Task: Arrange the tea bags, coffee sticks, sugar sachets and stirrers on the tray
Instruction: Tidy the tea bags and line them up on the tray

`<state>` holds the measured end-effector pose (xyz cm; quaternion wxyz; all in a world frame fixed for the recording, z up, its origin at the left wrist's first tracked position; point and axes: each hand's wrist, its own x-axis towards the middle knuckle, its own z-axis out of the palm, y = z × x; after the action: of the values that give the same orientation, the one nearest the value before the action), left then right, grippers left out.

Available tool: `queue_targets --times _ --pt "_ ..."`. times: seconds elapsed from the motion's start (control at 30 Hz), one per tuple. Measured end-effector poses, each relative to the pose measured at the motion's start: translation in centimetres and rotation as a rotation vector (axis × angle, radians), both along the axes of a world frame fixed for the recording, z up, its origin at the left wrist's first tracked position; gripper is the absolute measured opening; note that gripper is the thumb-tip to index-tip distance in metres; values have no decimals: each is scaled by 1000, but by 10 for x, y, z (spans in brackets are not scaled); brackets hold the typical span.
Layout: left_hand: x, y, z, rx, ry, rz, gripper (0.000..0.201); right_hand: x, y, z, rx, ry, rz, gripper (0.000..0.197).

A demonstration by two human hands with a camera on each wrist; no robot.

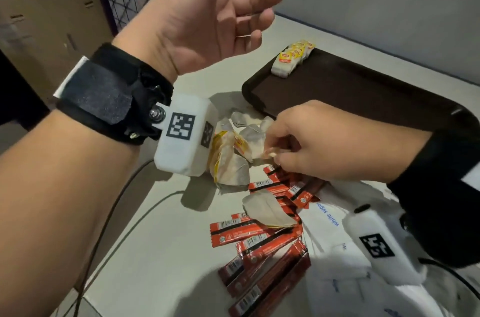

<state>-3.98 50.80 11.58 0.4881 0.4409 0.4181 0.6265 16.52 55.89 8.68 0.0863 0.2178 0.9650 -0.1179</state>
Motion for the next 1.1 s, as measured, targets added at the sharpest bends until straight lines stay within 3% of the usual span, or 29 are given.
queue_targets --times 0.23,0.37,0.47,0.6,0.73,0.87,1.03,1.1 --pt "19 1 -3 -55 343 -85 10 8 -6 31 -241 340 -259 10" --pt "27 -4 -5 -55 358 -246 31 17 -8 45 -376 582 -369 16" --pt "27 -8 -3 -45 387 -304 37 24 -12 54 -471 685 -407 34" --pt "31 -10 0 -62 349 -313 38 31 -13 57 -548 804 -476 12" --pt "42 -11 -1 -45 278 -255 32 31 -10 53 -547 859 -536 7" --pt "47 -6 -2 -46 227 -164 34 33 -8 53 -612 902 -548 17" --pt "46 -2 -1 -57 139 -65 34 39 -10 54 -825 1016 -527 46" --pt "45 -3 1 -57 113 -51 33 38 -9 54 -819 1078 -511 45"
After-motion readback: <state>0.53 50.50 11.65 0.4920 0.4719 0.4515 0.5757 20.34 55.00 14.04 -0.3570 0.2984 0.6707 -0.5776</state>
